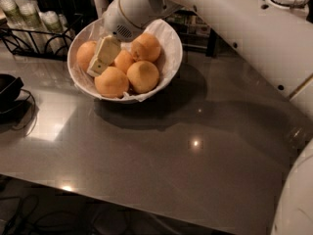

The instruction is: Pick orange from white bowl

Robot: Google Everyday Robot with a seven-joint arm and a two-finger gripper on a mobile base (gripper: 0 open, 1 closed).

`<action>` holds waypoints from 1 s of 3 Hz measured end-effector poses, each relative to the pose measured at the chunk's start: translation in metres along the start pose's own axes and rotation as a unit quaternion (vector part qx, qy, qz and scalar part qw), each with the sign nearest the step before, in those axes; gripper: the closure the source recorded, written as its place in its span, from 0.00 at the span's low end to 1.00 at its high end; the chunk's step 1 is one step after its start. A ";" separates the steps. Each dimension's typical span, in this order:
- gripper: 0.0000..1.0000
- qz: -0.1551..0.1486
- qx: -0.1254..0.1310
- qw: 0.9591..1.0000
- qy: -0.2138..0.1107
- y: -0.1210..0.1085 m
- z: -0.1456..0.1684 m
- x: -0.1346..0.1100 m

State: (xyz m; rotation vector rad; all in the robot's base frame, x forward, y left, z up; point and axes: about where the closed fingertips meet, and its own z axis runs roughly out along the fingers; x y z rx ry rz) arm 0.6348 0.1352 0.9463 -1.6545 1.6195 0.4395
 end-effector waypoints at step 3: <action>0.24 0.000 0.000 1.000 0.000 0.000 0.000 0.000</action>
Offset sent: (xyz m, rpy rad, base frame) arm 0.0000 0.0000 0.0000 0.0000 0.0000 0.0000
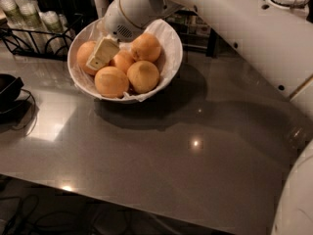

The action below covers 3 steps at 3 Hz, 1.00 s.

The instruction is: Pick orange from white bowl

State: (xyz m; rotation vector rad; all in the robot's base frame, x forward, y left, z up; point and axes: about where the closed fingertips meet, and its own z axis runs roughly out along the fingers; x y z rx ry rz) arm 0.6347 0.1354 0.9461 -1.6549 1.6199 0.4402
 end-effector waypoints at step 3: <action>0.23 0.021 -0.027 0.999 0.010 0.001 0.019 0.008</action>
Offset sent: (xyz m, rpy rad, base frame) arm 0.0048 0.0064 -0.0147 -0.0078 0.0616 0.0094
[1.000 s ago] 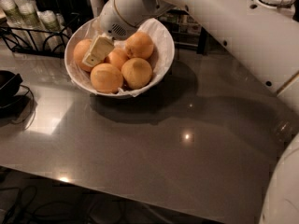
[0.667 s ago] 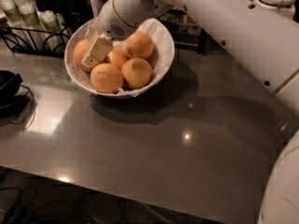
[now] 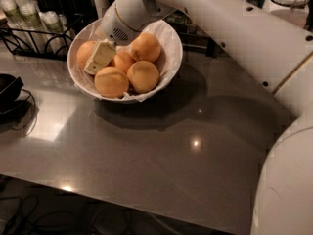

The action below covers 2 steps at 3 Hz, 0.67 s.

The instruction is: Pick orange from white bowl

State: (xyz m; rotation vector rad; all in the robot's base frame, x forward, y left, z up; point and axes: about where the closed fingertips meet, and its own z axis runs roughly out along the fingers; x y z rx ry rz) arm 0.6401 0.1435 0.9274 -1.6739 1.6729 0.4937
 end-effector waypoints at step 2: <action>0.23 0.018 -0.018 1.000 0.016 -0.007 0.018 0.005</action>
Offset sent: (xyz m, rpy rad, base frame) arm 0.0198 0.0119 -0.0166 -0.0416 0.0736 -0.0098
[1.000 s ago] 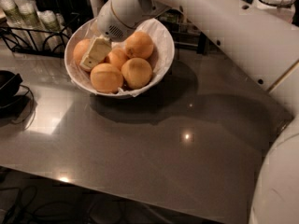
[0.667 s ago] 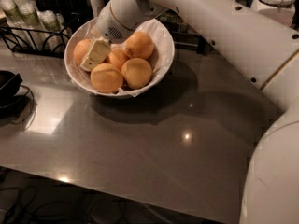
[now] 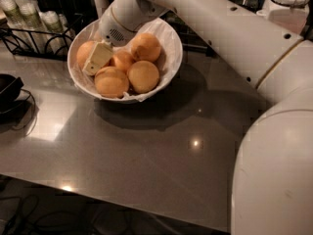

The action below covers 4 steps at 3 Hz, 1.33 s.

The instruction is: Pick orange from white bowl

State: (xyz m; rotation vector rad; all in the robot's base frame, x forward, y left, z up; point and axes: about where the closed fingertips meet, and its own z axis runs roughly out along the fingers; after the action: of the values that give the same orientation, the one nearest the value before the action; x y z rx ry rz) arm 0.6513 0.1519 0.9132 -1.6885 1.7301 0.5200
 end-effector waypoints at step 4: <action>0.70 0.008 -0.034 0.999 0.021 -0.004 0.026 0.003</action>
Offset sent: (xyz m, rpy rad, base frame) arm 0.0142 0.0164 -0.0277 -0.0693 0.0973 0.0320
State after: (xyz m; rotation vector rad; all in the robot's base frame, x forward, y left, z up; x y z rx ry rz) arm 0.6596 0.1672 0.8939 -1.7469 1.7757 0.5604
